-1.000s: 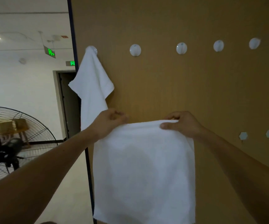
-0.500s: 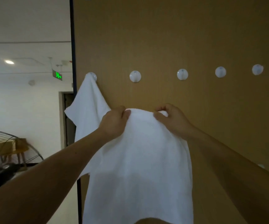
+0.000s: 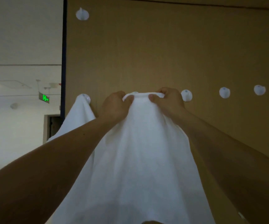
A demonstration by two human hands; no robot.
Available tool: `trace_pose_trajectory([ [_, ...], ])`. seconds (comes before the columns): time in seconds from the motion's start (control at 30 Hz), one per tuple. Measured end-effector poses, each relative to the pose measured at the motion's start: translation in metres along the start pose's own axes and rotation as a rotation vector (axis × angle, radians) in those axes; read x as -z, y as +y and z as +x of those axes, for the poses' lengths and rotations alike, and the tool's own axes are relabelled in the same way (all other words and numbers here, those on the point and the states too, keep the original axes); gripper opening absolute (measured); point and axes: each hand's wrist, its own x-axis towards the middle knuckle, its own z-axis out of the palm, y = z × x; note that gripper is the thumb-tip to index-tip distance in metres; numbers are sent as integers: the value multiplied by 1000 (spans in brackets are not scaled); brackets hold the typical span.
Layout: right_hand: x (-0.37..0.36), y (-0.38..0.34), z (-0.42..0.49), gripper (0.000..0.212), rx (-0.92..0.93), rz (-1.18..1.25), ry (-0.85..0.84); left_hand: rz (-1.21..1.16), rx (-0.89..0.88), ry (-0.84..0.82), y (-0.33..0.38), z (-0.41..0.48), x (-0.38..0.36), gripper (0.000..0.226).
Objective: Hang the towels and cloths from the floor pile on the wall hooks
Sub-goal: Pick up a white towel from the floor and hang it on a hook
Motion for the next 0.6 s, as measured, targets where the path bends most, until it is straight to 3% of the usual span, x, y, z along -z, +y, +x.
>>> trace_pose_trajectory([
  [0.3, -32, 3, 69, 23, 13, -102, 52, 131, 4, 54, -26, 55, -16, 30],
  [0.43, -46, 16, 79, 27, -2, -199, -14, 256, 51, 9, -38, 62, -27, 35],
  [0.6, -43, 24, 77, 31, -66, -123, -29, 261, 131, -16, -36, 64, -29, 34],
])
